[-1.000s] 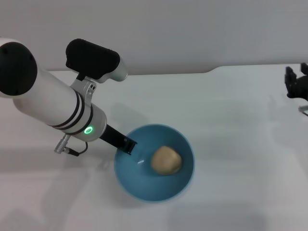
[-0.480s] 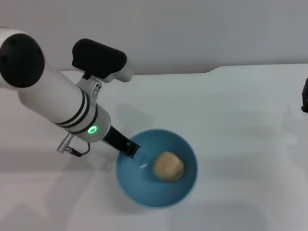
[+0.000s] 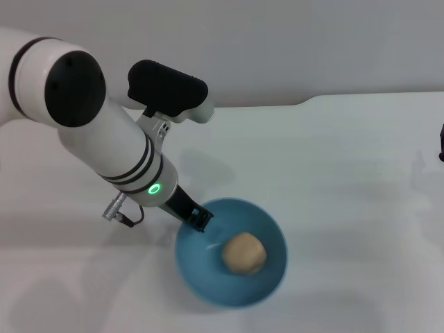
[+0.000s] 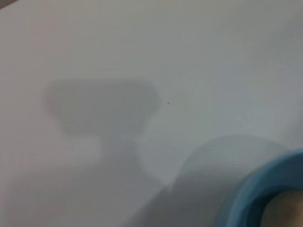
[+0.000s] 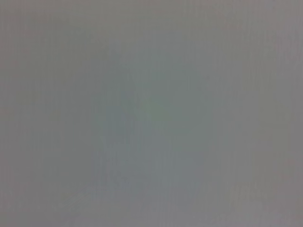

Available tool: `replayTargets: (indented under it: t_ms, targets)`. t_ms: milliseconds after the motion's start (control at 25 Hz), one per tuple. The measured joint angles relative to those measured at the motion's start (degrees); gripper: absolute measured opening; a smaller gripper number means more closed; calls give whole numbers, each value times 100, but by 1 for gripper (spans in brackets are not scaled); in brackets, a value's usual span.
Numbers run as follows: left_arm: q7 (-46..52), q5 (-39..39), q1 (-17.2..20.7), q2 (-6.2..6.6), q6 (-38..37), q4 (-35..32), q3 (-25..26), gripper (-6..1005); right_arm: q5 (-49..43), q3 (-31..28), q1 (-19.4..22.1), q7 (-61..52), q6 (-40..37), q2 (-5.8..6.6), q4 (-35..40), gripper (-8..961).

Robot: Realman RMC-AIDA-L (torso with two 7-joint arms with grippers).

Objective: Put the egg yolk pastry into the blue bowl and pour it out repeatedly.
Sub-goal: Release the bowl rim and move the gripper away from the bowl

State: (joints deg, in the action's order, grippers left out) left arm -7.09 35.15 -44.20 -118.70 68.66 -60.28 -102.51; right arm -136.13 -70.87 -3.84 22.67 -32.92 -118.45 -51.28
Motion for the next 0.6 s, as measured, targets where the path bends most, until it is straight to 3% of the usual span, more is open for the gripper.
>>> replayTargets:
  t_ms: [120, 360, 600]
  targets:
    - [78, 3, 27, 0, -209, 44, -86, 79, -2, 20, 0, -6, -41, 0, 1, 267]
    - [95, 17, 60, -3, -295, 42, -79, 293, -2, 74, -2, -71, -53, -2, -10, 267]
    - [157, 26, 64, 16, -278, -248, -3, 378, -2, 82, -3, -100, -57, -3, -1, 267]
